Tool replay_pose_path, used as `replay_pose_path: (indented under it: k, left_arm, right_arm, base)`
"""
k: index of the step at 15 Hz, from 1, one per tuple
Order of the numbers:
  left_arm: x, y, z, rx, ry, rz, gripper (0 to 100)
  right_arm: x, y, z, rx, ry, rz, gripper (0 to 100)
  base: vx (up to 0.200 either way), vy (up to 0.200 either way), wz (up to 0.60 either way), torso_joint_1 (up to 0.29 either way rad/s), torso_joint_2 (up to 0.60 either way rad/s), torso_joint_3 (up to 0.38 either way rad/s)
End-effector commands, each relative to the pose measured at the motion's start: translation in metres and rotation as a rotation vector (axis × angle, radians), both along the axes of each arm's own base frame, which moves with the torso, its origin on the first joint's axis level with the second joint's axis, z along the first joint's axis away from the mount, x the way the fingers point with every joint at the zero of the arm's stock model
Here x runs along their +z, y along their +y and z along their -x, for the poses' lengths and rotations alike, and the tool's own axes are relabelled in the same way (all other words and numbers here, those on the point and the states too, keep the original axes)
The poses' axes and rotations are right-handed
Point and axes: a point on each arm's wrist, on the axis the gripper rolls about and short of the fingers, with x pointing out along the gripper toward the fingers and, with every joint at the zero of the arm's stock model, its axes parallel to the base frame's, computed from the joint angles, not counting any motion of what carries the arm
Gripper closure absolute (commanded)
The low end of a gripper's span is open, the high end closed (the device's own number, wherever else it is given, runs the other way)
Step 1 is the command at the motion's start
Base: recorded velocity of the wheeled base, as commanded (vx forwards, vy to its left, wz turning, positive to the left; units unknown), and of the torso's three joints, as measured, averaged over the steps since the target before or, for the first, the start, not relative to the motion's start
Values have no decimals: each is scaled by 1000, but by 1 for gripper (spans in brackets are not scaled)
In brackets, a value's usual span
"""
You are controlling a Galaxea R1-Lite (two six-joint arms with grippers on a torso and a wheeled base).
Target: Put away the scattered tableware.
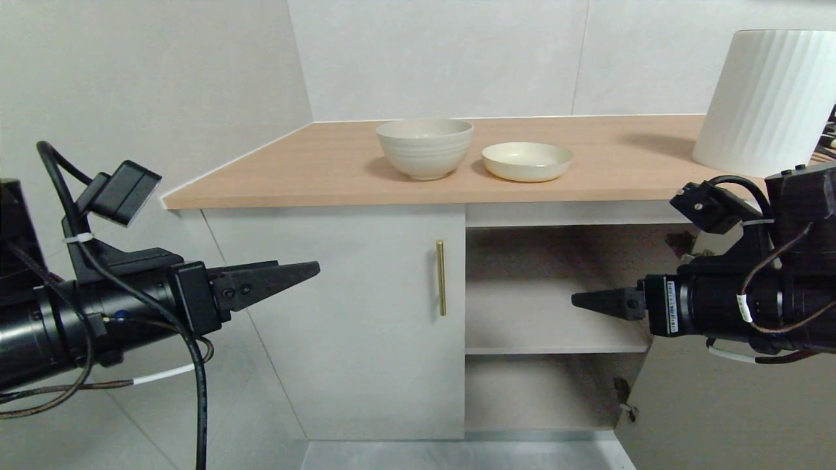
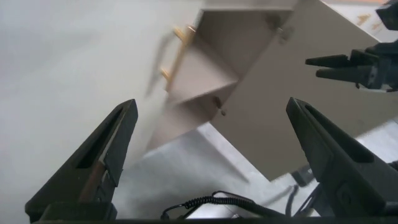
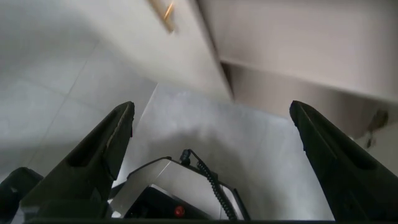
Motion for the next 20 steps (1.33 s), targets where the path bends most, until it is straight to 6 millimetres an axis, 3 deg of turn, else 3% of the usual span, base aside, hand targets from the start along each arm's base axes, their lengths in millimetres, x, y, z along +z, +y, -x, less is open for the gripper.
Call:
replay_pose_path:
  k: [1, 13, 20]
  left_arm:
    - [-1, 0, 0, -2, 3, 0, 0]
    - [-2, 0, -1, -1, 7, 2, 0]
    - [-2, -1, 0, -6, 5, 2, 0]
  right_arm:
    - [1, 0, 1, 1, -3, -1, 0]
    - [-1, 0, 0, -1, 1, 1, 0]
    - [-2, 0, -1, -1, 5, 3, 0]
  base:
    - [200, 0, 0, 7, -2, 7]
    - [0, 0, 0, 0, 0, 0]
    - [0, 0, 0, 112, -361, -265]
